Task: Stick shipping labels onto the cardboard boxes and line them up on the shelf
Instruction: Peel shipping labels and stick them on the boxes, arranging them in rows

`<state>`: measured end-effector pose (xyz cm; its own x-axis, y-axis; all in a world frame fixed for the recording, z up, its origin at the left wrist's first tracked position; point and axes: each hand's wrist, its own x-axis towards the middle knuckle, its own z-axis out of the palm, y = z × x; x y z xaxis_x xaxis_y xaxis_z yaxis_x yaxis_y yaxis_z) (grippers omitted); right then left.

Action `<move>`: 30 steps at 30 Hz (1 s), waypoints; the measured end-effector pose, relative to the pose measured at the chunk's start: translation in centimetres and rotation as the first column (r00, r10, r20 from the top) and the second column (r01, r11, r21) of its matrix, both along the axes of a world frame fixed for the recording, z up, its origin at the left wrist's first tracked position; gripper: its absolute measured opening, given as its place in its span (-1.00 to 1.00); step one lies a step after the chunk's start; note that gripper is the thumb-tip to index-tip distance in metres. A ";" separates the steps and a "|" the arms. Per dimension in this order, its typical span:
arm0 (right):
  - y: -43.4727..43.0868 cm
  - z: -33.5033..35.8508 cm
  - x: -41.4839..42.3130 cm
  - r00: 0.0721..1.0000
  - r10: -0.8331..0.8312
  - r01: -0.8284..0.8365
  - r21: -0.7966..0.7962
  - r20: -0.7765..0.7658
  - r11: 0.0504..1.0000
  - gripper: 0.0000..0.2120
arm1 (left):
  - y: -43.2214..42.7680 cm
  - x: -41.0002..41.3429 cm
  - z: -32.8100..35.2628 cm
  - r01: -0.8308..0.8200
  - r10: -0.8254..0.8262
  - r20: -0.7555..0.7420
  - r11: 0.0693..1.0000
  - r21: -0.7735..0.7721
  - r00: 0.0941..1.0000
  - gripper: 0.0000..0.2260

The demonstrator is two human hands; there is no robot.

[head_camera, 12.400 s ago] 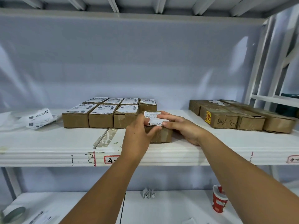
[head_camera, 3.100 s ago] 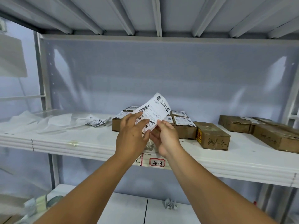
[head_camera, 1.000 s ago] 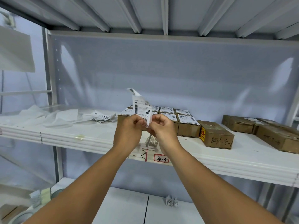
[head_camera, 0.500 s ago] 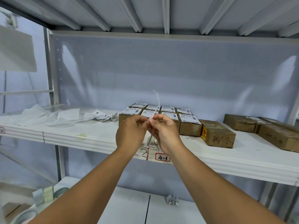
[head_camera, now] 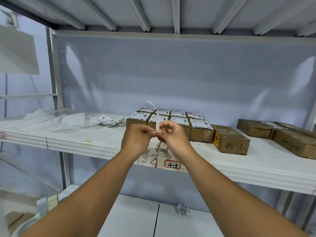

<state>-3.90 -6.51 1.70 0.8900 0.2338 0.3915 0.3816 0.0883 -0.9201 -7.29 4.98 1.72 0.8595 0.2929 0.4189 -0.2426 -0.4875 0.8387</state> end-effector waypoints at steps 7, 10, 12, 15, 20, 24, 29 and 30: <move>-0.4 0.3 0.4 1.000 0.027 -0.027 -0.084 0.001 0.996 -0.79 | 0.7 0.6 0.1 0.070 -0.075 -0.054 0.994 -0.079 0.996 -0.86; -0.7 0.4 0.4 0.997 0.071 -0.071 -0.079 -0.010 0.994 -0.83 | 0.9 0.8 0.0 0.016 -0.017 -0.056 1.000 -0.023 0.998 -0.83; -0.7 0.4 0.6 0.998 0.067 -0.069 -0.112 -0.017 0.991 -0.78 | 0.9 0.8 0.0 -0.061 0.065 -0.058 0.996 0.061 0.996 -0.82; -0.6 0.3 0.6 0.999 0.038 -0.033 -0.217 0.020 0.976 -0.76 | 0.4 0.2 0.1 -0.159 0.169 -0.031 0.966 0.205 0.985 -0.80; -0.5 0.5 0.4 0.996 -0.028 0.062 -0.398 0.090 0.915 -0.77 | 0.3 0.0 0.0 -0.293 0.275 0.104 0.864 0.409 0.956 -0.85; -0.6 0.6 0.4 0.978 -0.056 0.154 -0.518 0.200 0.841 -0.79 | 0.5 0.4 -0.4 -0.311 0.284 0.128 0.855 0.416 0.950 -0.87; -0.2 0.1 0.0 0.972 -0.025 0.121 -0.404 0.235 0.907 -0.70 | 0.1 0.3 -0.1 -0.190 0.166 0.116 0.951 0.245 0.979 -0.83; -0.1 -0.1 0.0 0.975 -0.036 0.118 -0.371 0.220 0.921 -0.66 | 0.0 0.2 -0.1 -0.178 0.154 0.116 0.955 0.239 0.981 -0.83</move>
